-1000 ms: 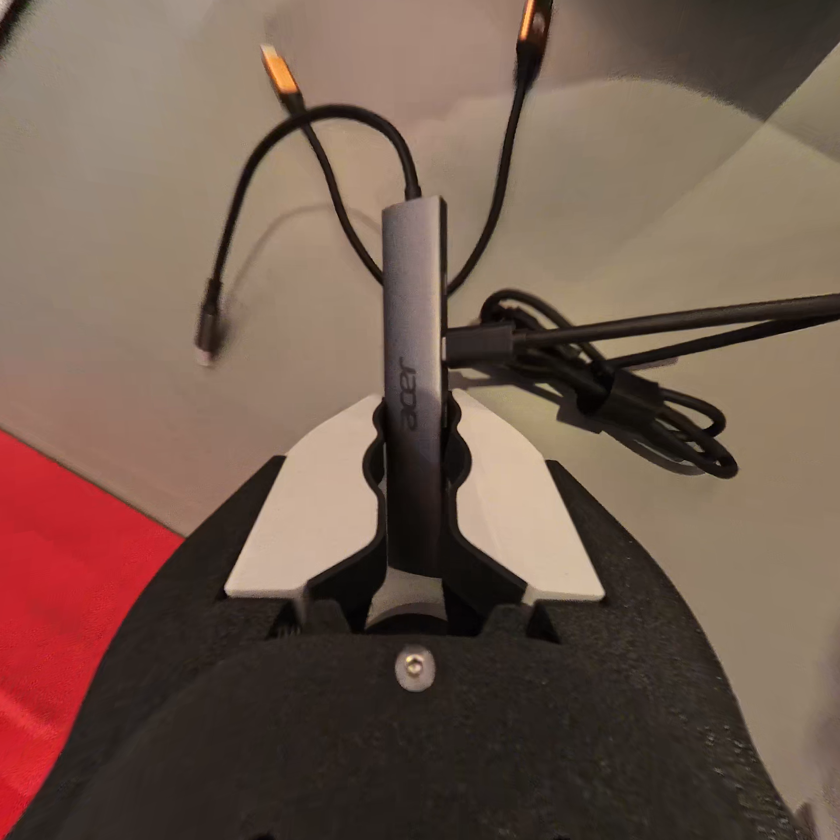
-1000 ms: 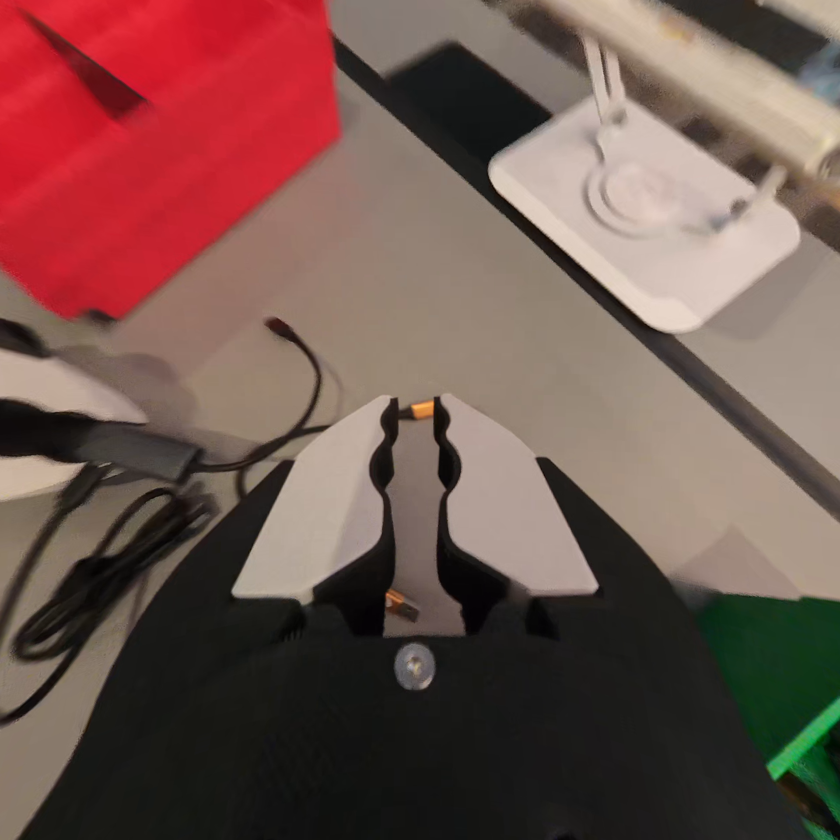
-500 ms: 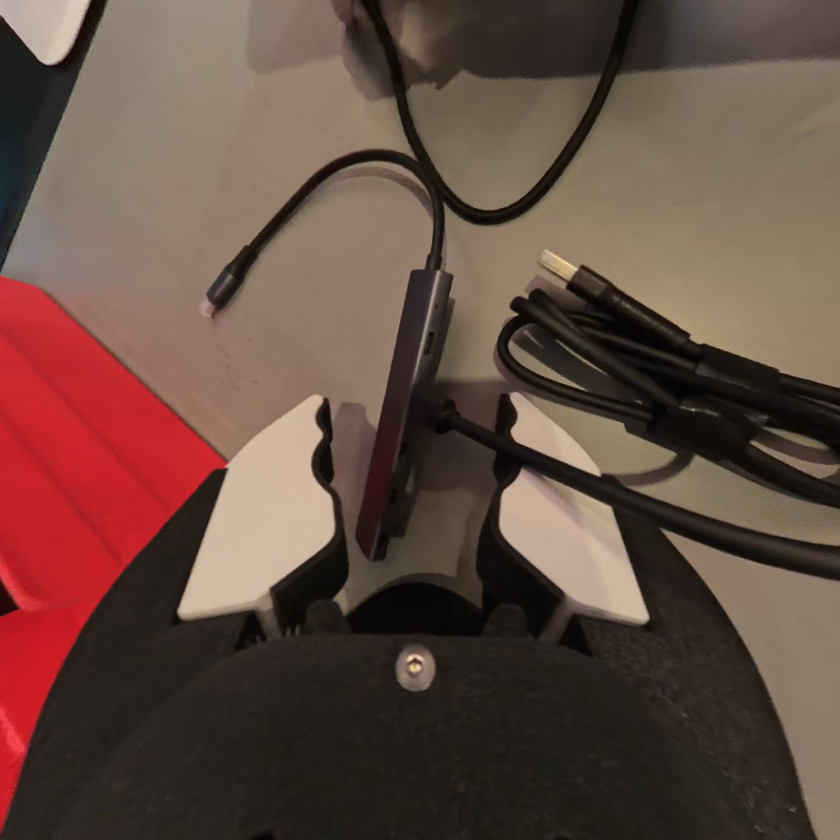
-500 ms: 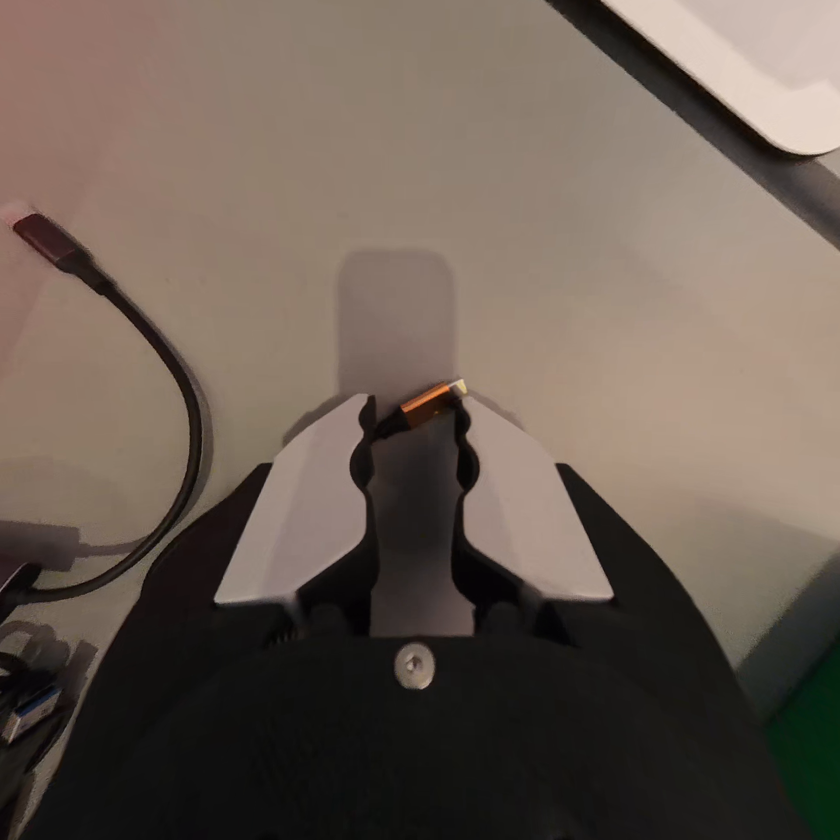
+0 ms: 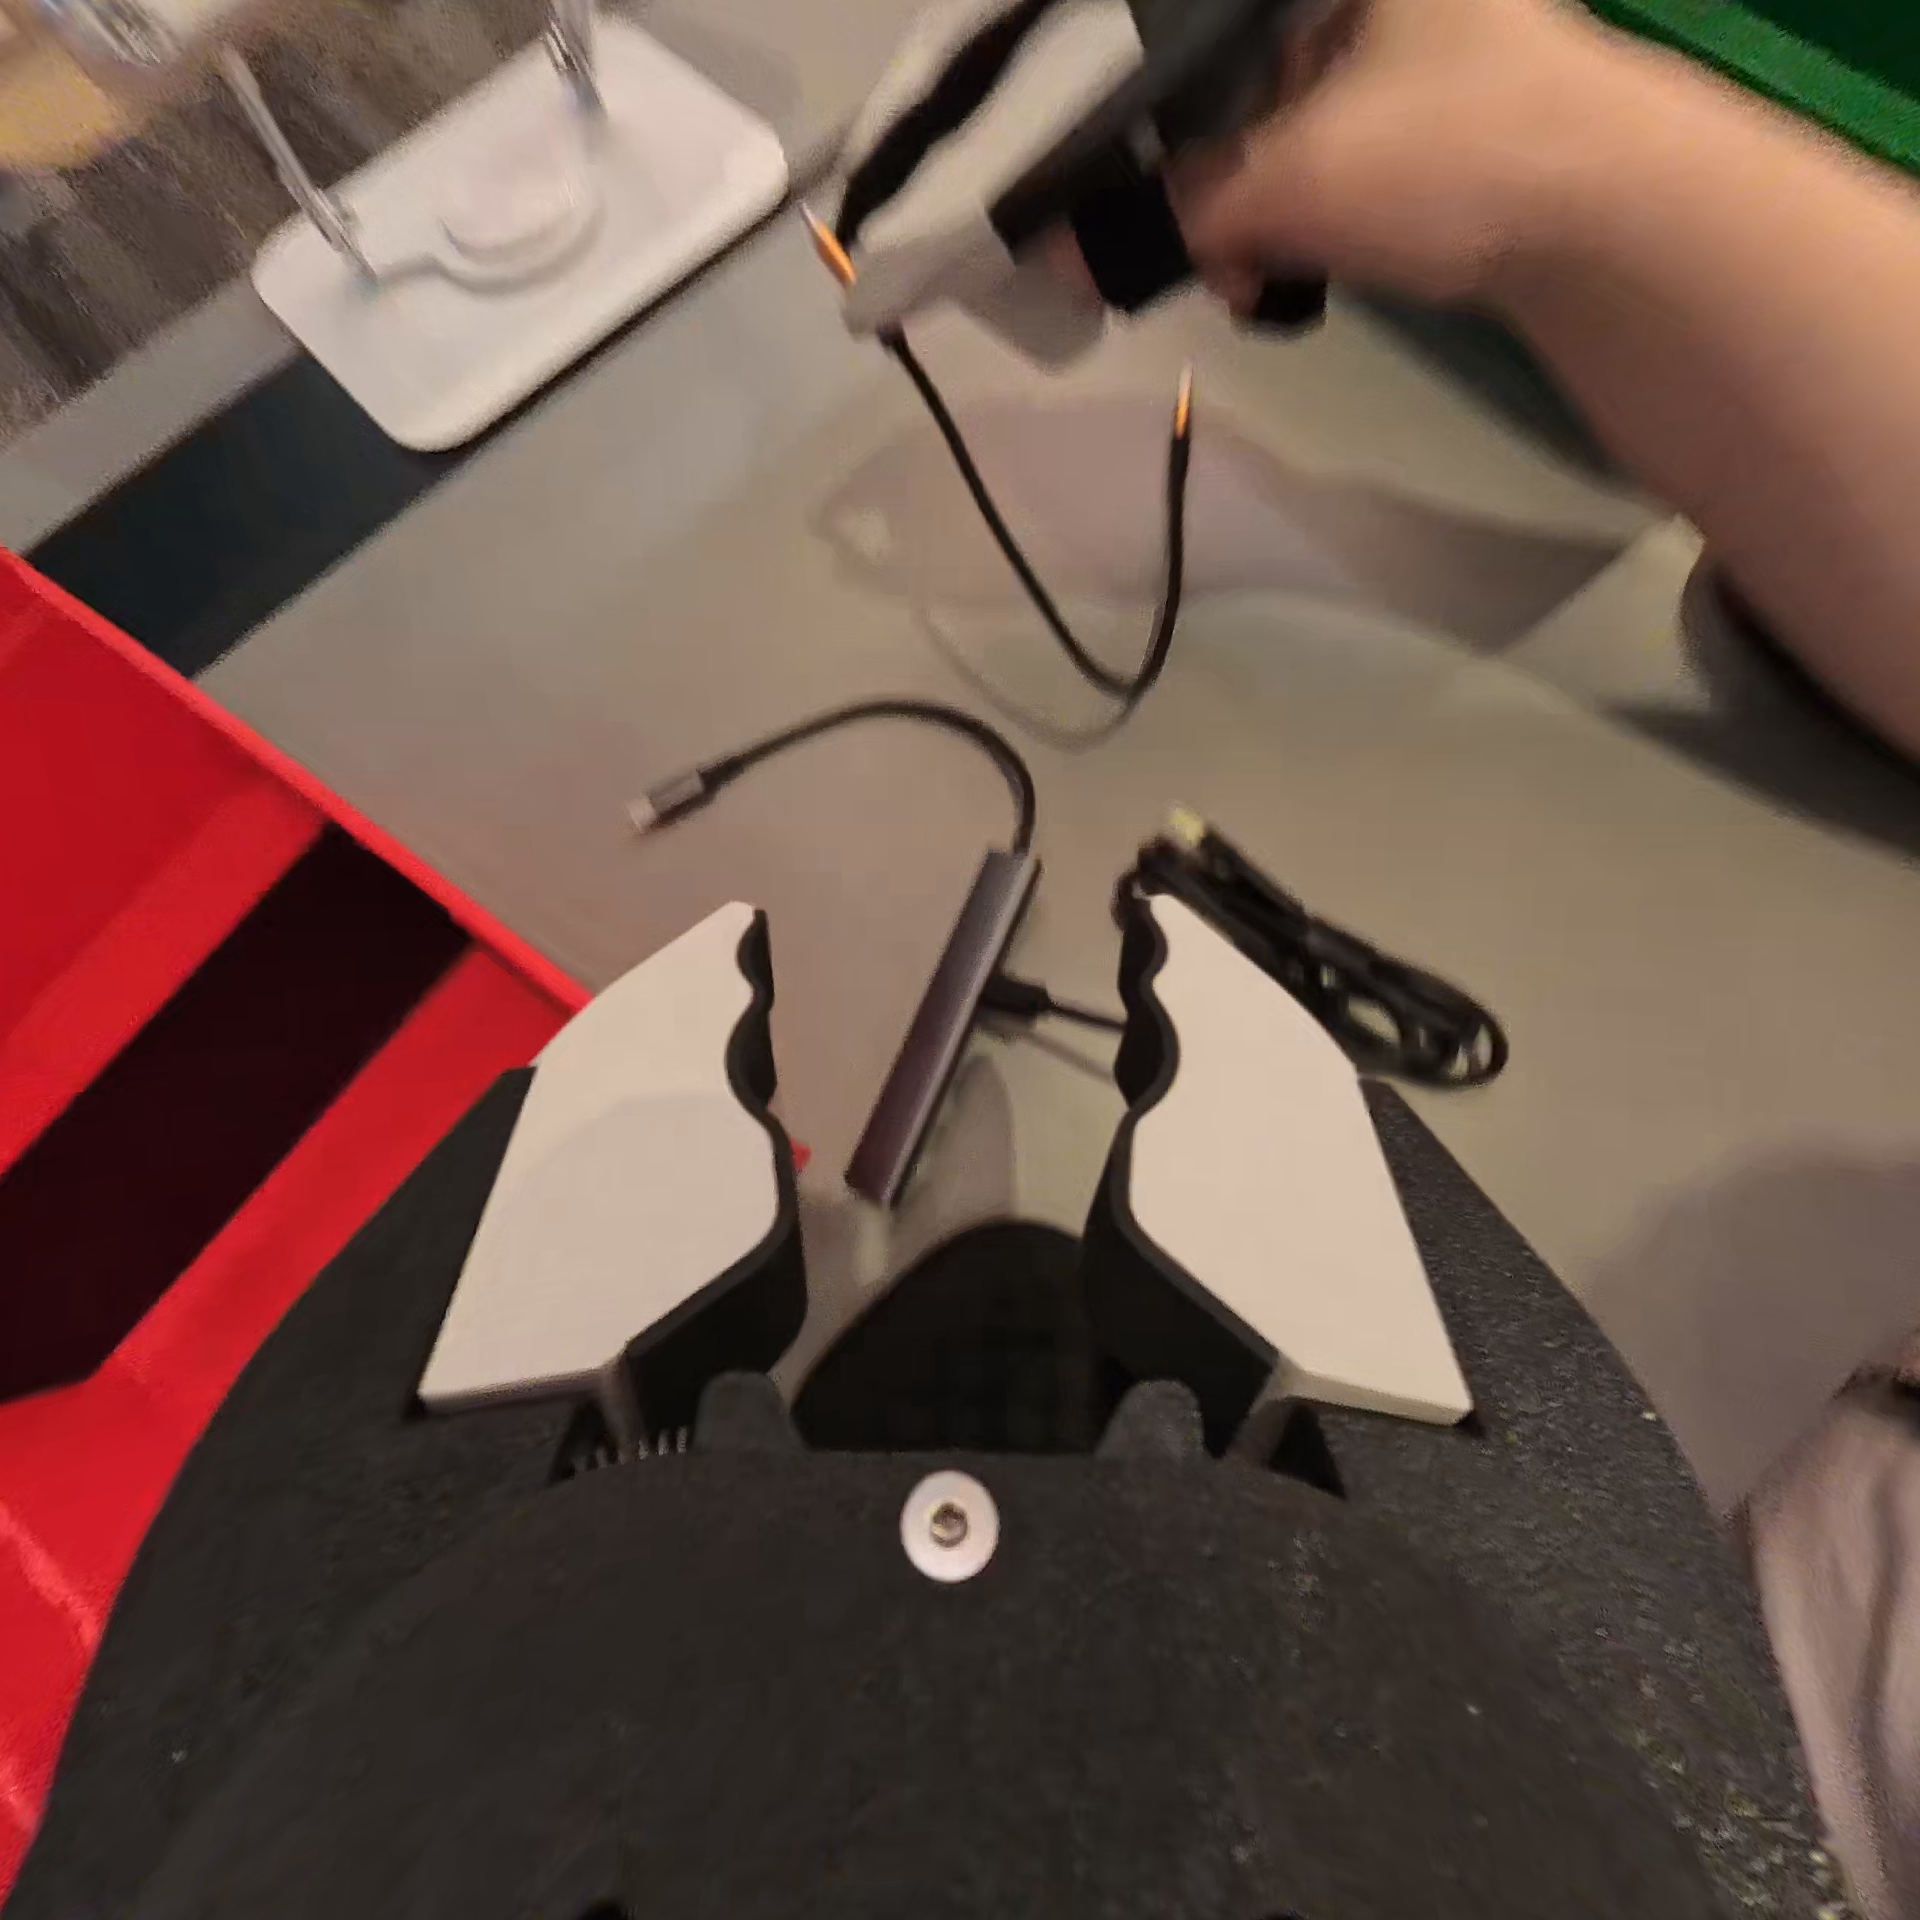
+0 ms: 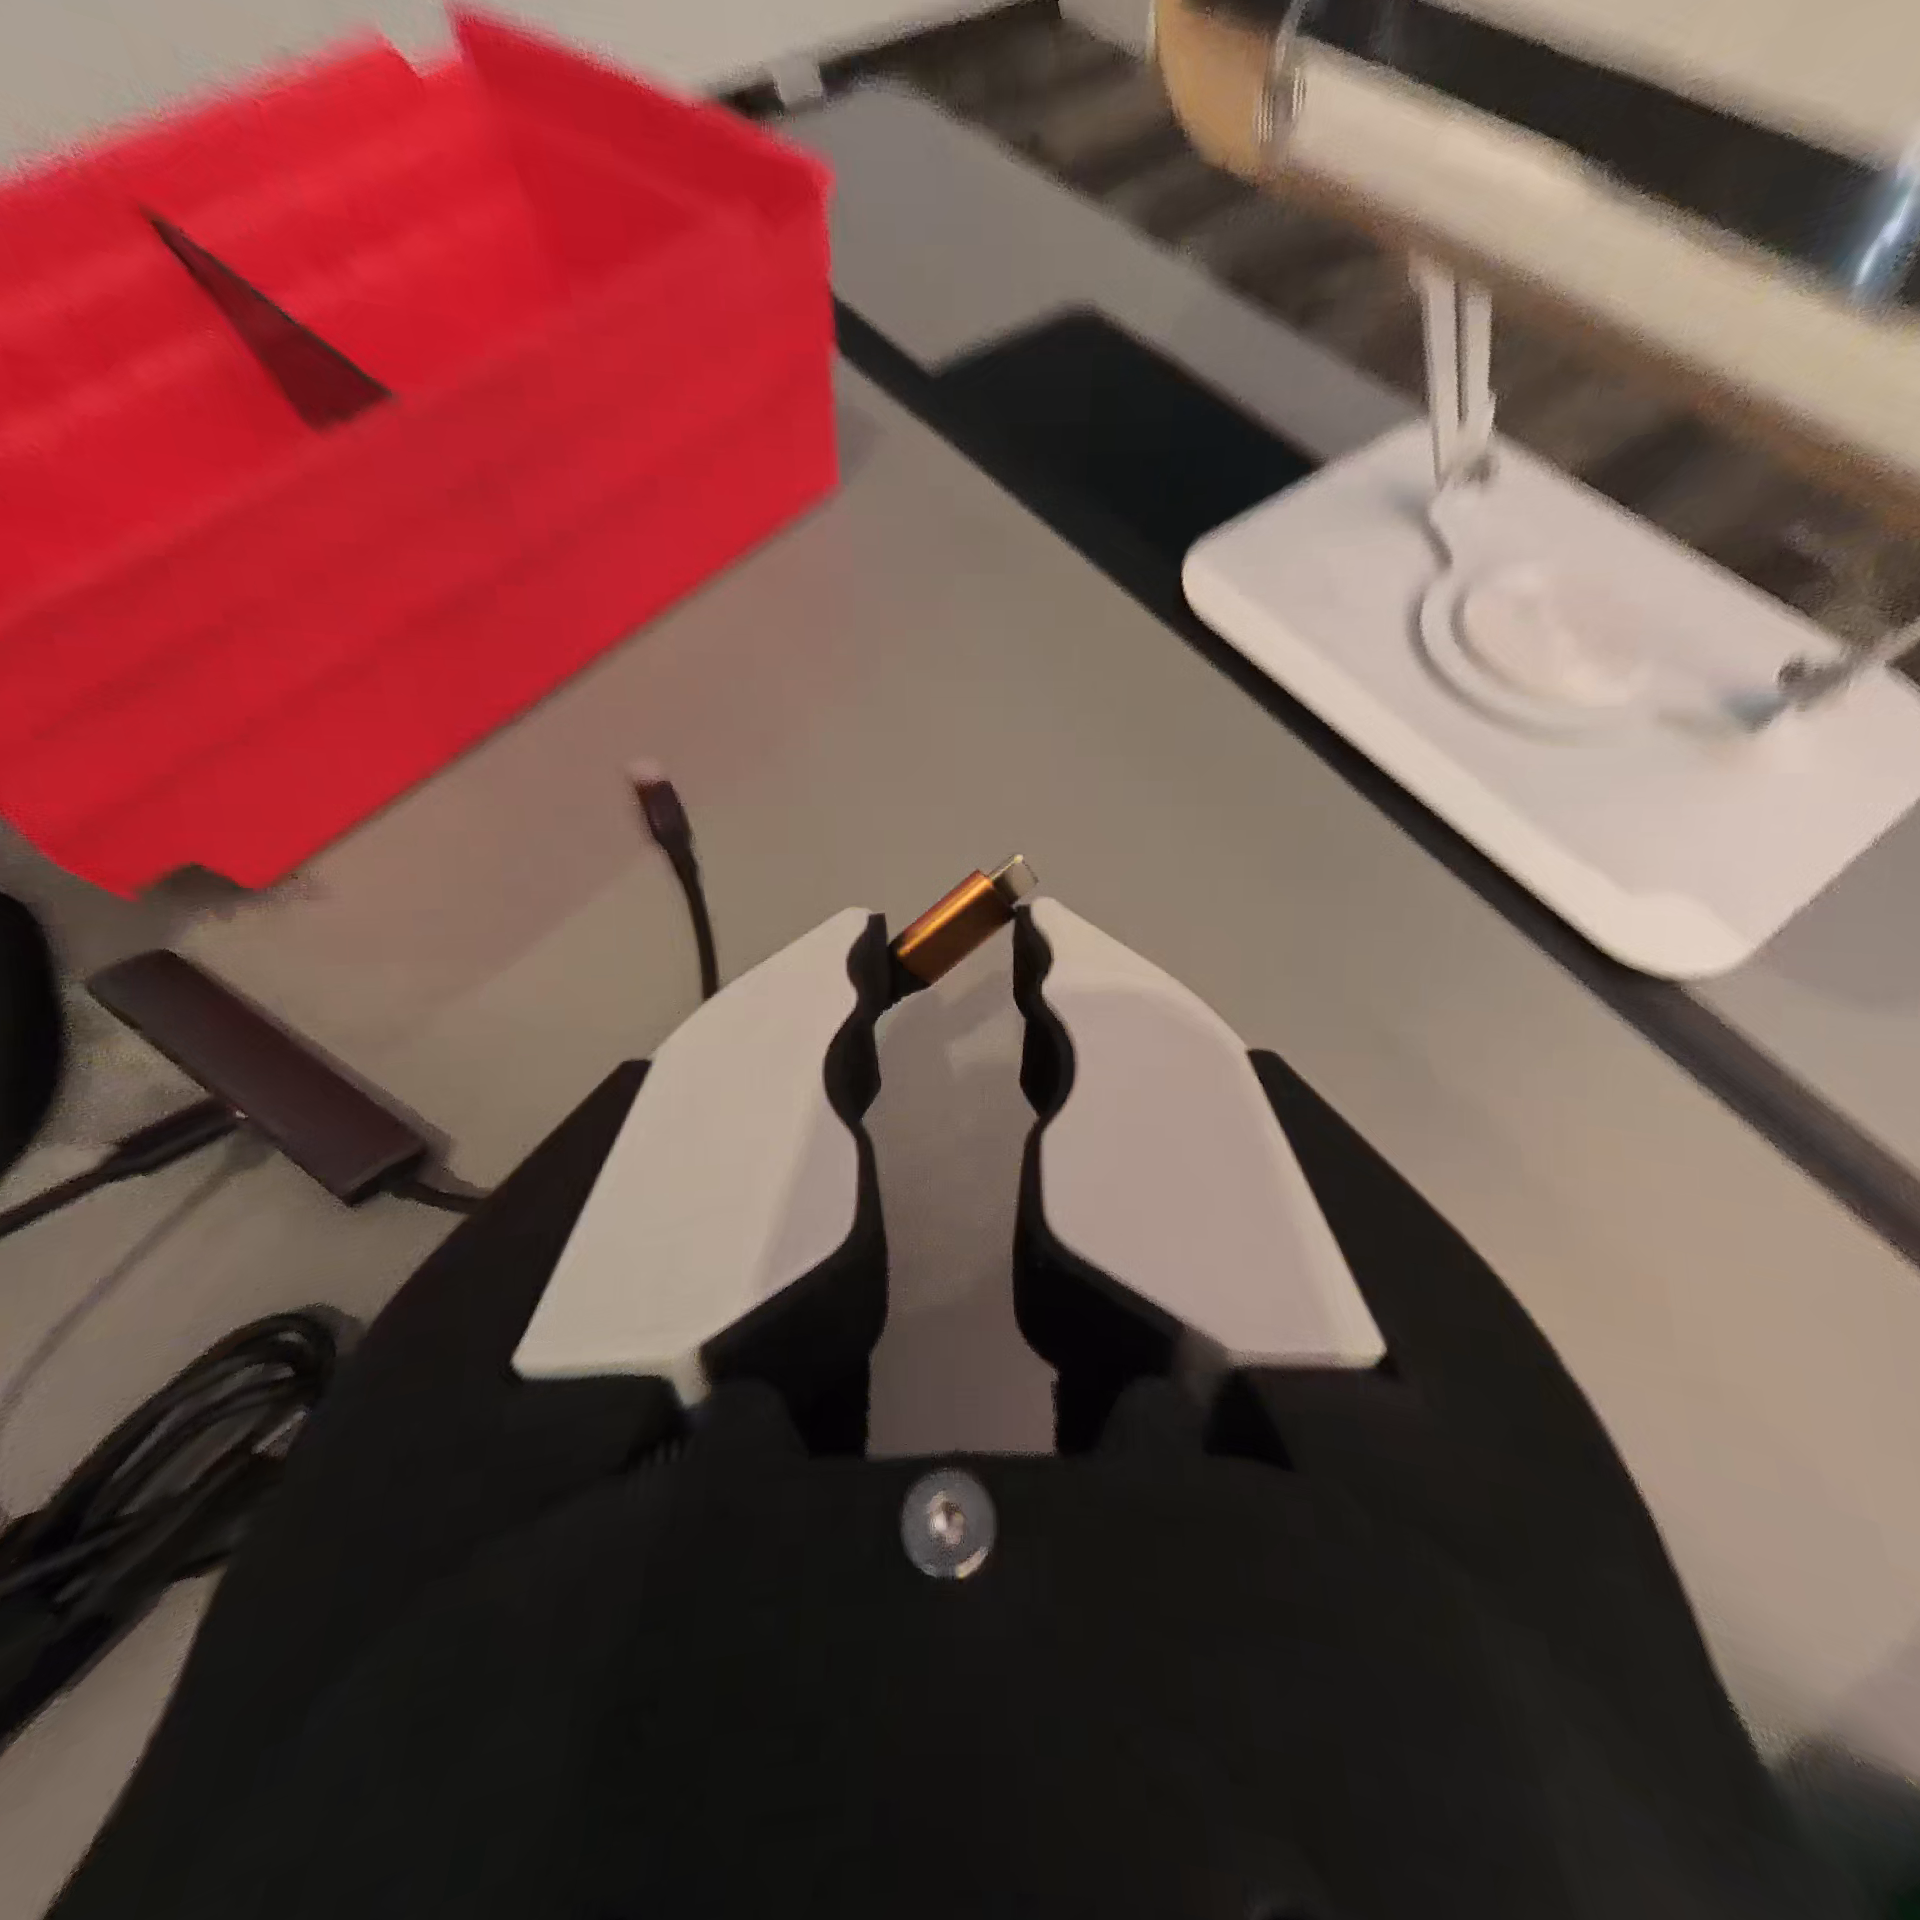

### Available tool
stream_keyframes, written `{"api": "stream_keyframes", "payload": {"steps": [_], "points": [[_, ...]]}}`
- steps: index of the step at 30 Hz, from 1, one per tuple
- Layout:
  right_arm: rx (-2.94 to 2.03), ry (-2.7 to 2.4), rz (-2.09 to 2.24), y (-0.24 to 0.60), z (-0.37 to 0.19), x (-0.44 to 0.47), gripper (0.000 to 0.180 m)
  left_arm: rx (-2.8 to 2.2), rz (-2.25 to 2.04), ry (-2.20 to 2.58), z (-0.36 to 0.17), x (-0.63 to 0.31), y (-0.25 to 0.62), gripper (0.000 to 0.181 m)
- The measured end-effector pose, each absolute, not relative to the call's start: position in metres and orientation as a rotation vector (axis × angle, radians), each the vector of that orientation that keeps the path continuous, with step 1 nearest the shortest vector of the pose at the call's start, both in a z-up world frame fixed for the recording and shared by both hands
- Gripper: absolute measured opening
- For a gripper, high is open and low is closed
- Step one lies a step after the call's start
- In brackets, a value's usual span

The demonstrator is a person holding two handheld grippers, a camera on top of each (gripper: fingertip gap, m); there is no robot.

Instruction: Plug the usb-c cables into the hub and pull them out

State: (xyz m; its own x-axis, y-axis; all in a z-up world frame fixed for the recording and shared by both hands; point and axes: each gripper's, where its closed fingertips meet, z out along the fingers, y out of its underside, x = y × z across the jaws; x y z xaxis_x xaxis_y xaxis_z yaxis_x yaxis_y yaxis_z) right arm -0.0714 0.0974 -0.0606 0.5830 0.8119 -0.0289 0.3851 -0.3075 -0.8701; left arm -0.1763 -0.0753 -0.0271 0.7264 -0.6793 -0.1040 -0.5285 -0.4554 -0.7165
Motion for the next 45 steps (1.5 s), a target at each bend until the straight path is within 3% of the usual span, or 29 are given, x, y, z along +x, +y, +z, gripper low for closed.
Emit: {"api": "stream_keyframes", "payload": {"steps": [7,12,18,21,22,25,26,31,35,37,42,45], "points": [[-1.677,-0.98,0.57,0.094,-0.033,-0.077,0.024,-2.12,-0.385,0.656,0.012,-0.141,0.034,0.044],[-1.59,-1.016,0.467,0.093,-0.034,-0.083,0.024,-2.267,-0.459,0.681,-0.008,-0.109,0.088,0.049],[-1.568,-1.005,0.388,0.097,-0.032,-0.083,0.024,-2.429,-0.52,0.765,-0.038,-0.086,0.101,0.042],[-1.557,-1.022,0.352,0.098,-0.033,-0.084,0.024,-2.481,-0.571,0.806,-0.049,-0.078,0.098,0.029],[-1.553,-1.025,0.332,0.098,-0.034,-0.084,0.024,-2.485,-0.631,0.825,-0.049,-0.073,0.094,0.011],[-1.525,-1.009,0.284,0.102,-0.032,-0.082,0.026,-2.468,-0.703,0.81,-0.048,-0.069,0.097,0.007],[-1.517,-0.973,0.273,0.105,-0.028,-0.078,0.036,-2.441,-0.688,0.8,-0.045,-0.073,0.102,0.007],[-1.411,-0.713,0.478,0.096,0.011,-0.074,0.038,-2.241,-0.718,0.653,0.004,-0.094,0.122,0.006],[-1.266,-0.717,0.74,0.057,0.027,-0.111,0.013,-2.113,-0.841,0.631,0.055,-0.092,0.113,0.006],[-1.185,-0.743,0.673,0.047,0.036,-0.115,0.008,-2.068,-0.849,0.694,0.076,-0.085,0.1,0.006],[-0.663,-0.534,0.53,-0.012,0.154,-0.035,0.002,-1.979,-0.718,0.915,0.118,-0.075,0.06,0.006],[-0.666,-0.554,0.432,-0.016,0.185,-0.006,0.003,-1.917,-0.783,1.012,0.146,-0.064,0.027,0.006]]}}
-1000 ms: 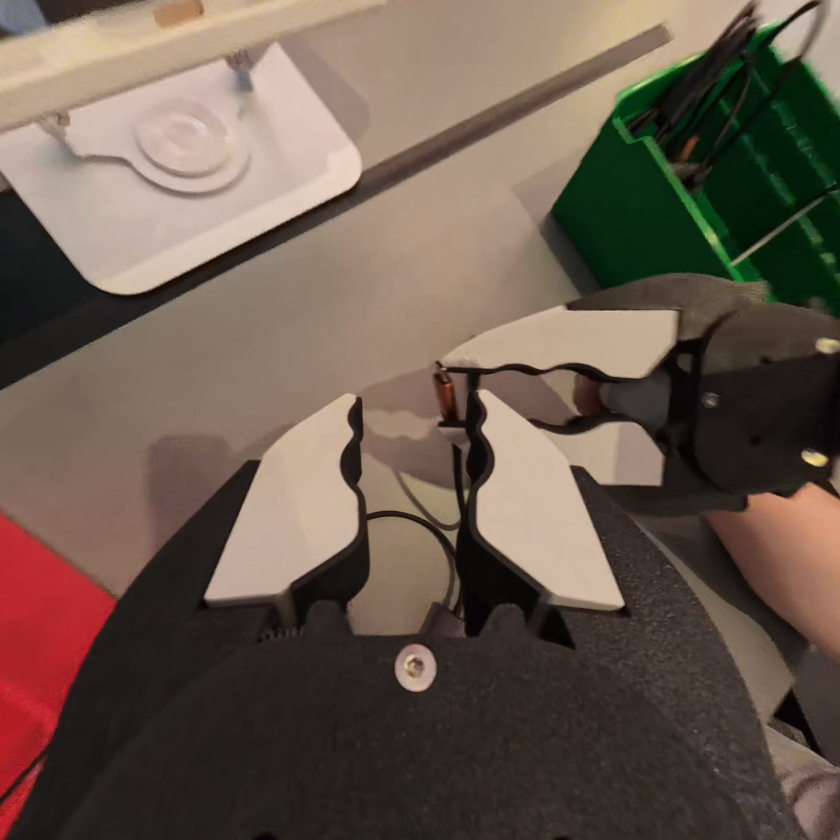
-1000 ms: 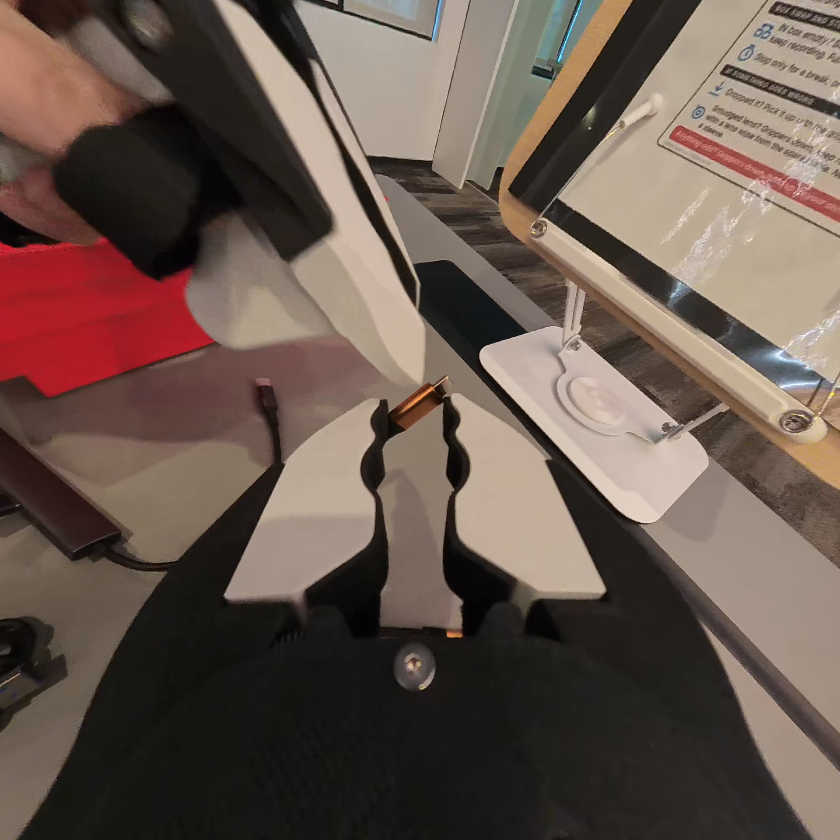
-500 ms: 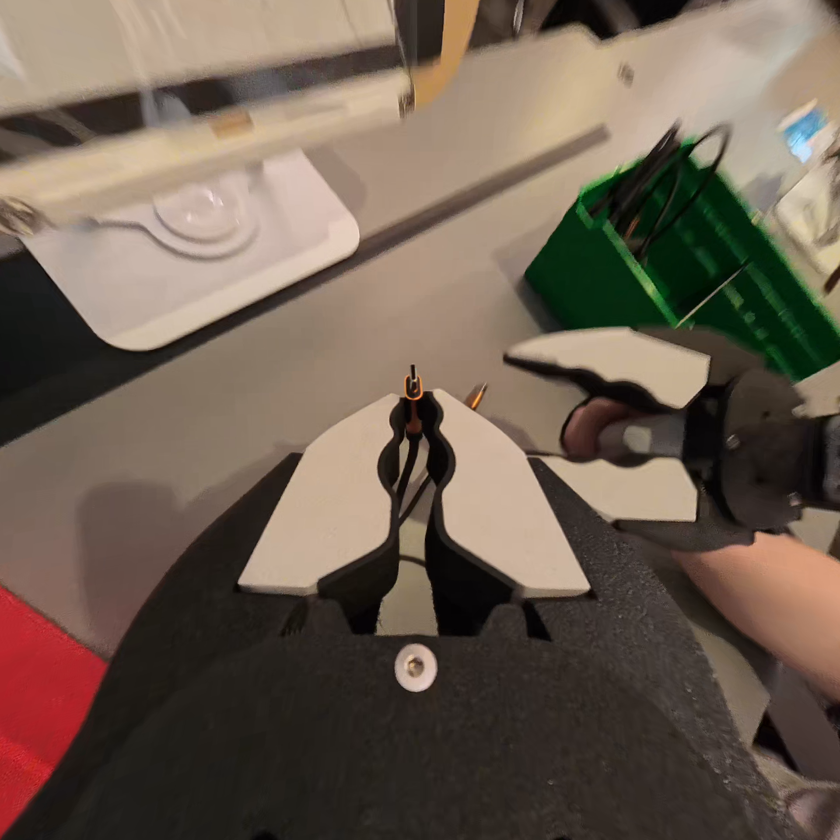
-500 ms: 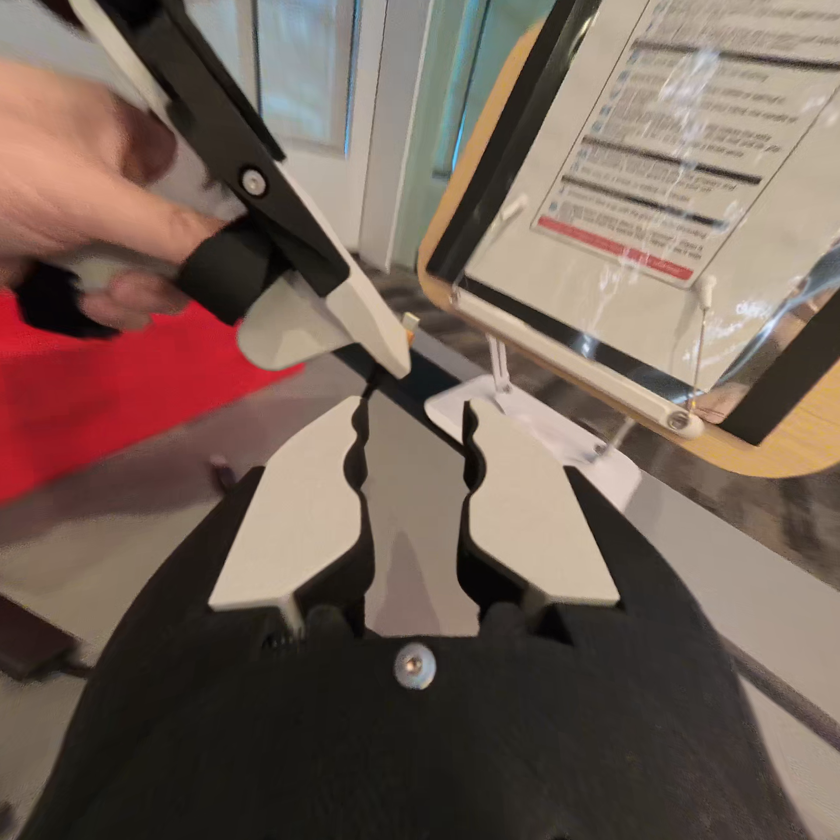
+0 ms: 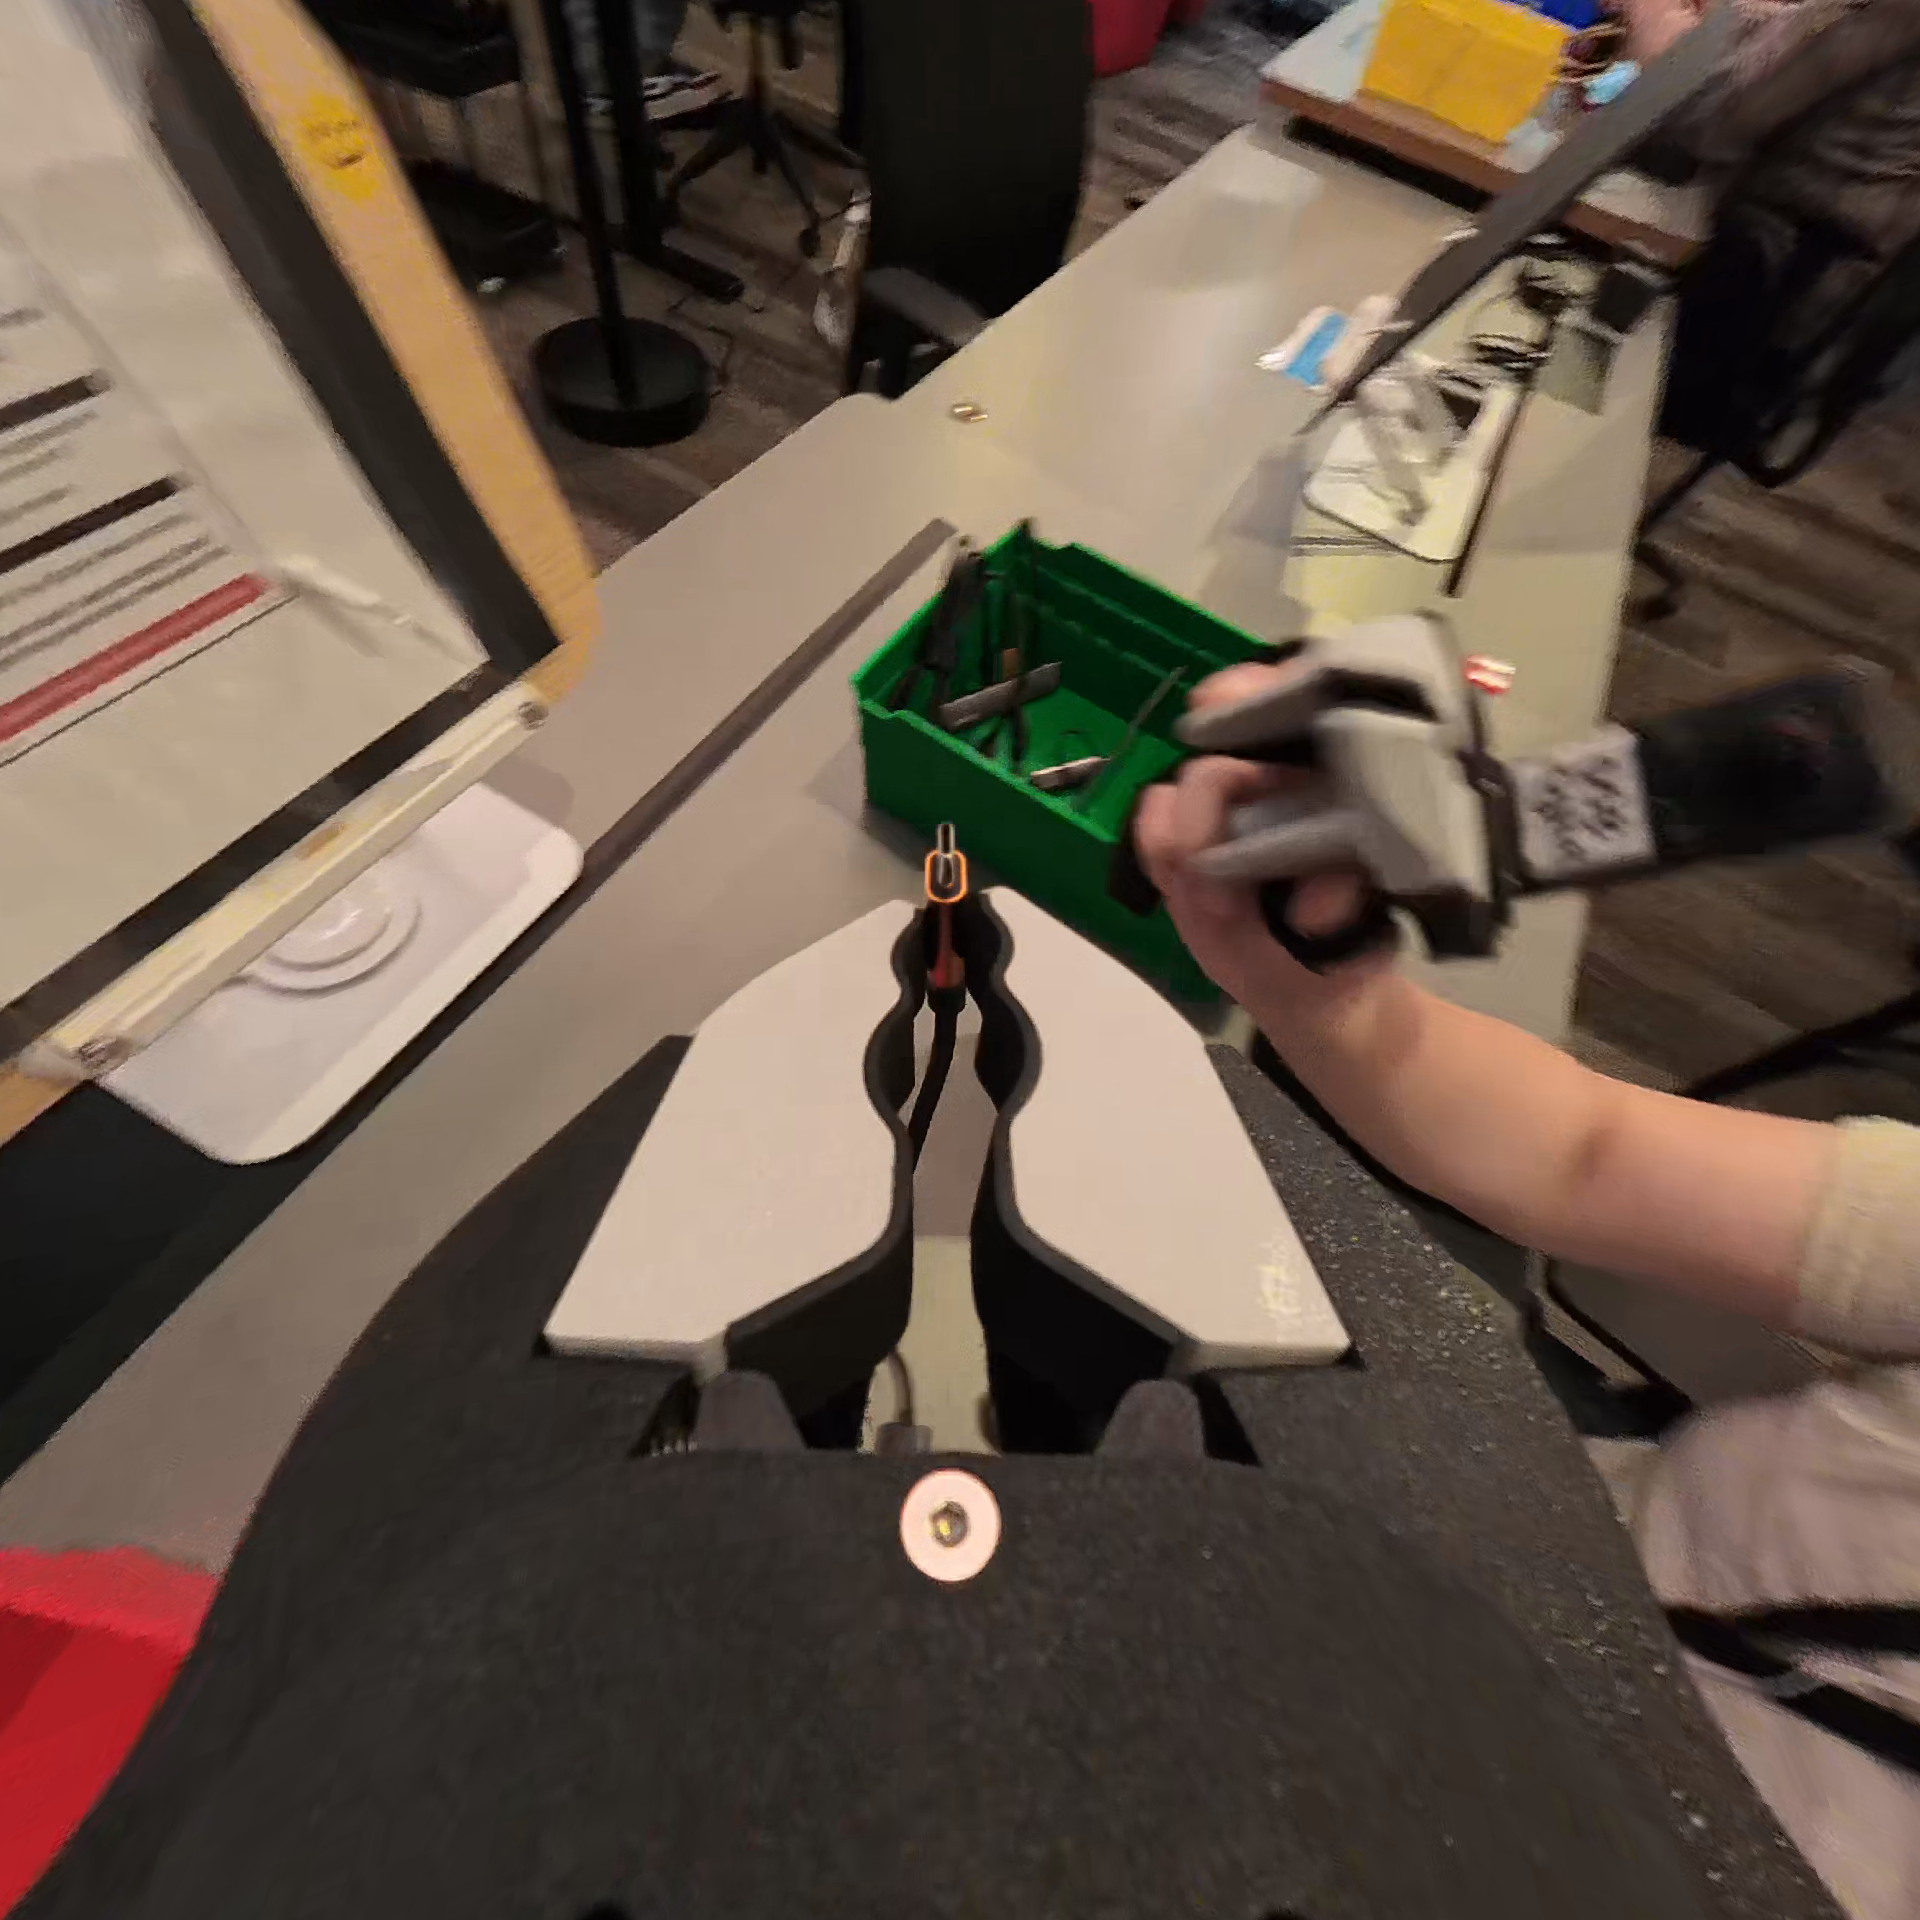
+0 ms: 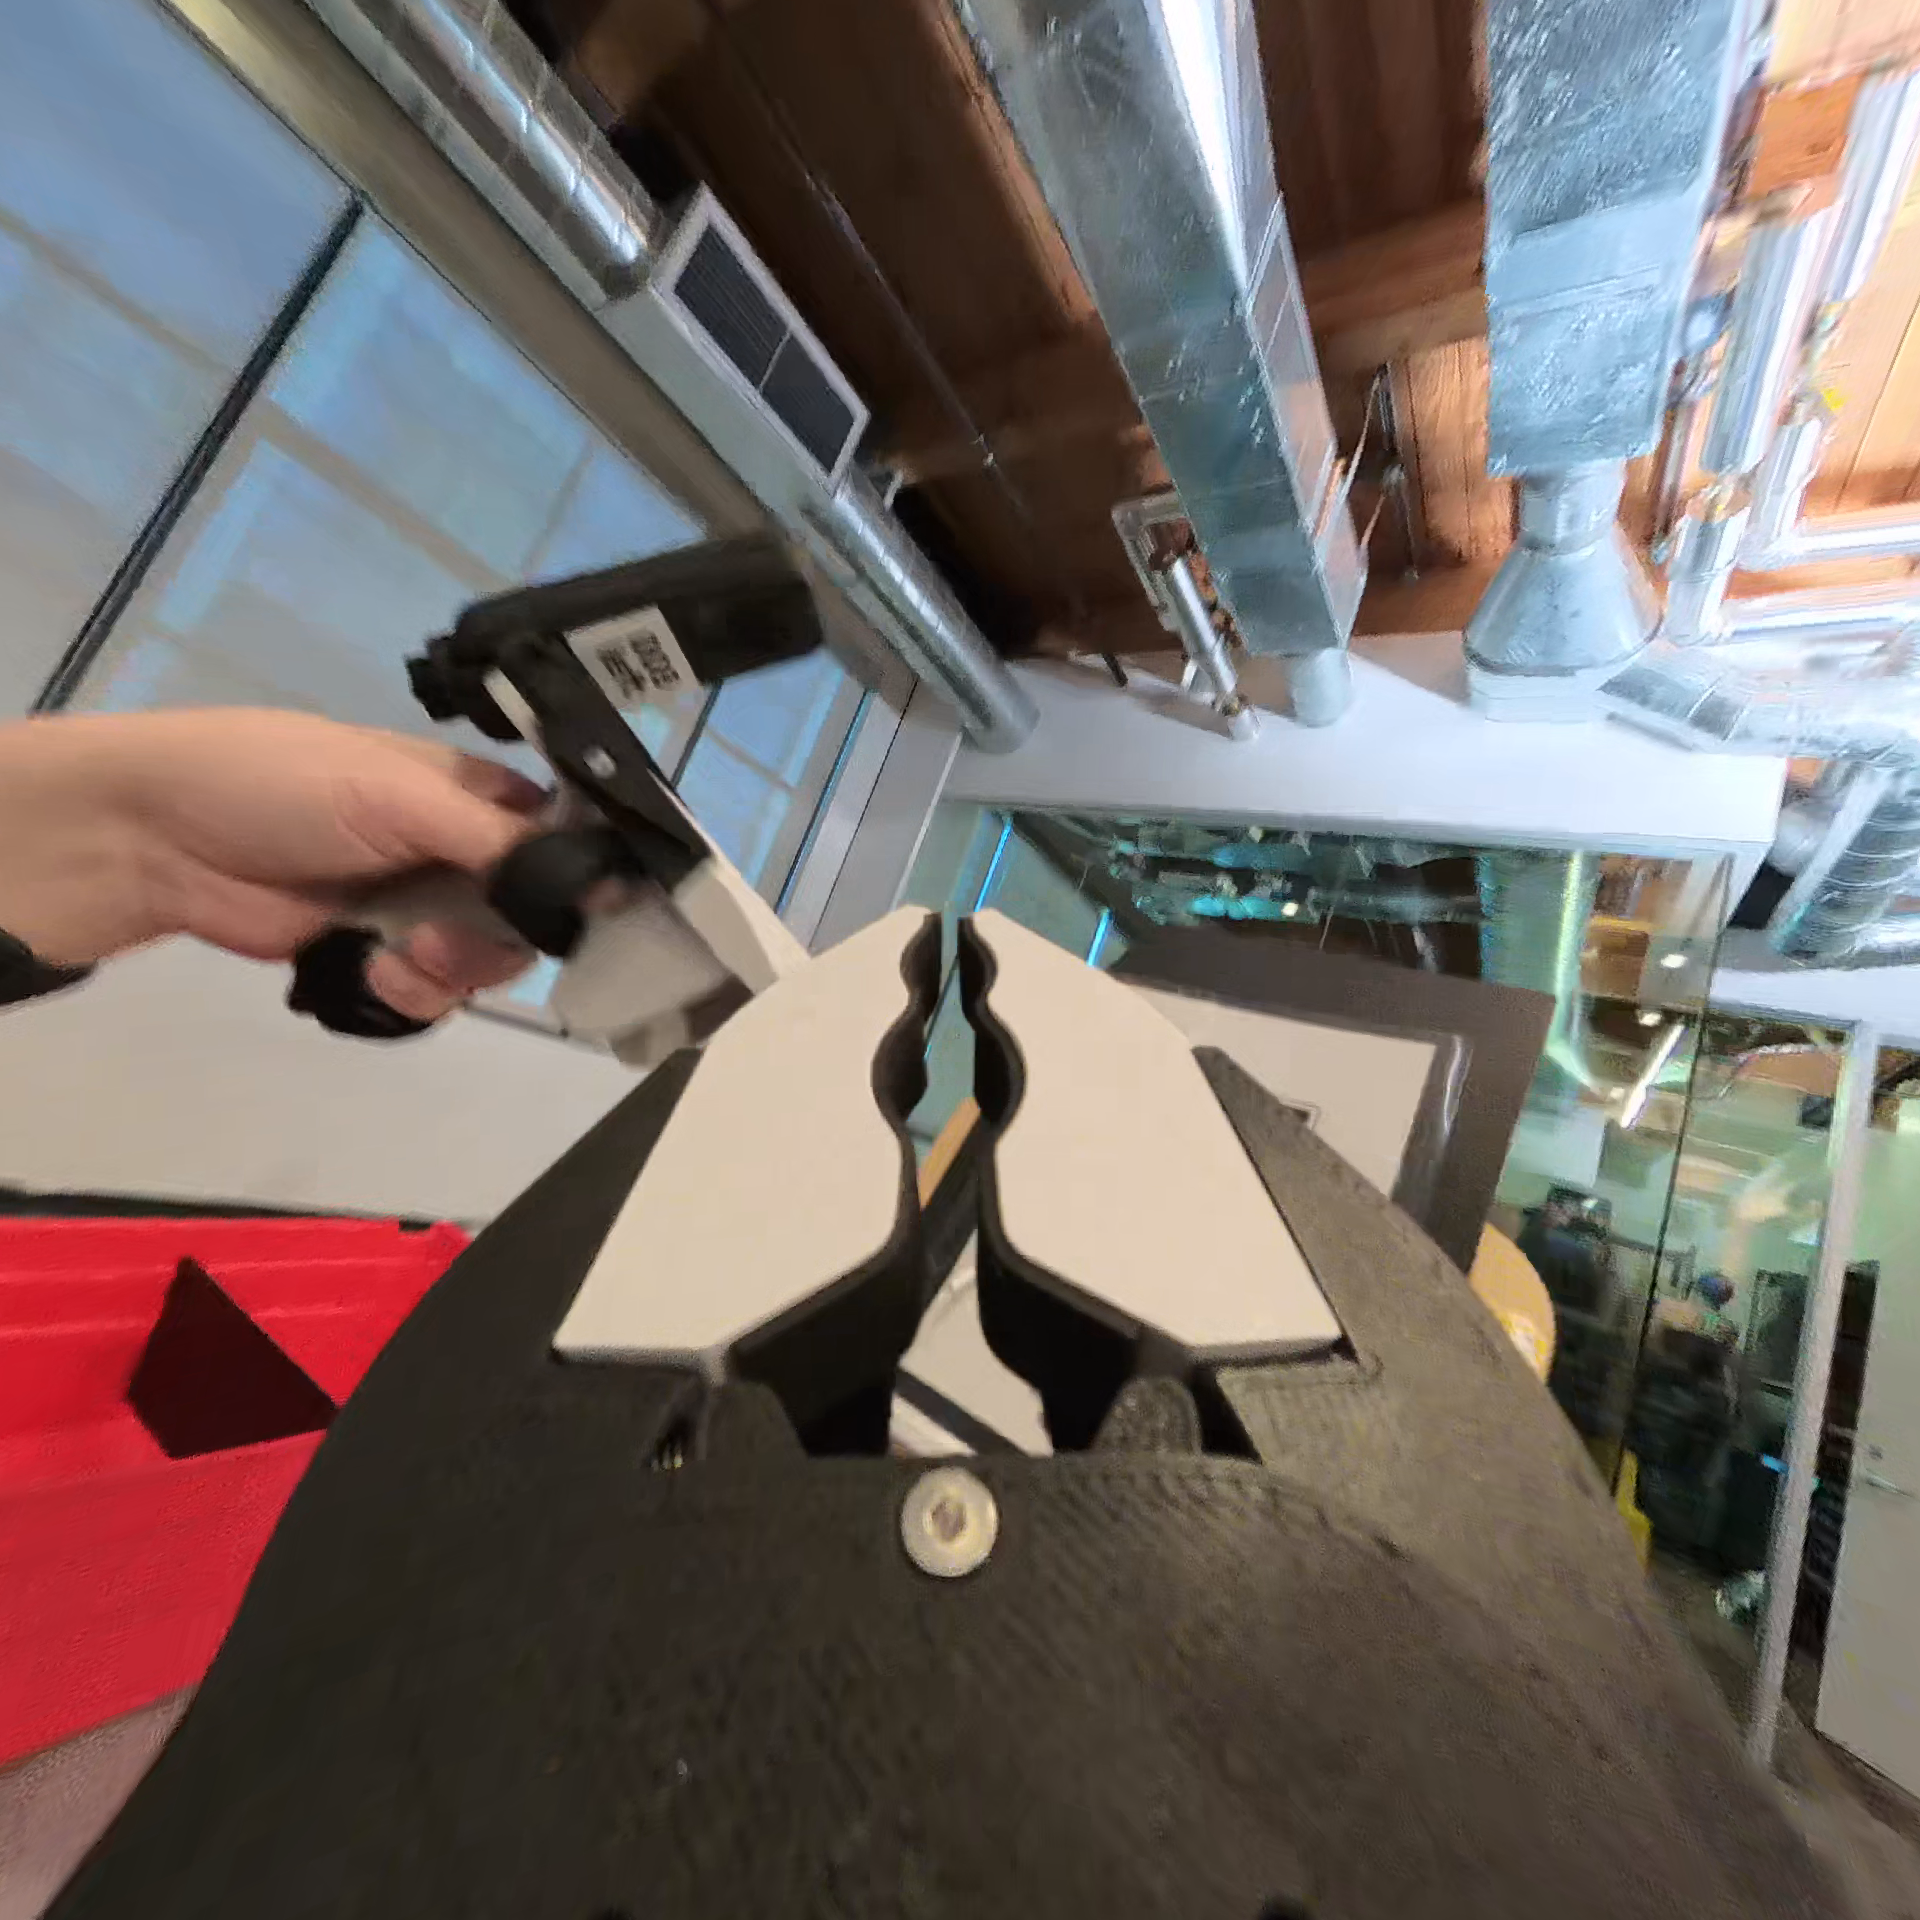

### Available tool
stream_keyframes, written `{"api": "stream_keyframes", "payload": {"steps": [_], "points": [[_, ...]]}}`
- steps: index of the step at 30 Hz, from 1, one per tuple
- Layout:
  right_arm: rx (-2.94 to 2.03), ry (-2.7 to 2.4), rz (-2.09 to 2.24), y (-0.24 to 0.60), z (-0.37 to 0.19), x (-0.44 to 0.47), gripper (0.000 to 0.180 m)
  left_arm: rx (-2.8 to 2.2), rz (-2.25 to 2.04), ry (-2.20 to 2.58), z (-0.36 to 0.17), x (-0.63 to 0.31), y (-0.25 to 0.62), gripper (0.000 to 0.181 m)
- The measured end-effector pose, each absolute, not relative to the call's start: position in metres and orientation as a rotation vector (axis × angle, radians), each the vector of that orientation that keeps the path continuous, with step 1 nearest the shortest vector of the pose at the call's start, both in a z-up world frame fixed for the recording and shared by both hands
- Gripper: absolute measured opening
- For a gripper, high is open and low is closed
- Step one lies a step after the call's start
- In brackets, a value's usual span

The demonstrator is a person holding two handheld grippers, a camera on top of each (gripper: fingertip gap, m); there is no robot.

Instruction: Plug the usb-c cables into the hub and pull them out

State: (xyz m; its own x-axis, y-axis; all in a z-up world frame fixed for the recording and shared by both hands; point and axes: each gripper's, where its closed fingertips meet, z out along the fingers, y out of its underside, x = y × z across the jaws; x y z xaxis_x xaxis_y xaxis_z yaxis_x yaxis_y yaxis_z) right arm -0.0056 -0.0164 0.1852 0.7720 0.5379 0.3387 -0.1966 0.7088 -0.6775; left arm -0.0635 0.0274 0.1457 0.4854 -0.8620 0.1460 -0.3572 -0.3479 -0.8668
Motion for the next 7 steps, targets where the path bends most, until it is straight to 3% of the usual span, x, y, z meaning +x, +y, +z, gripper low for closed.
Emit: {"api": "stream_keyframes", "payload": {"steps": [7], "points": [[-0.799,-0.428,0.443,0.046,0.147,0.031,0.03,-1.654,-1.284,1.17,0.221,-0.021,-0.069,0.006]]}}
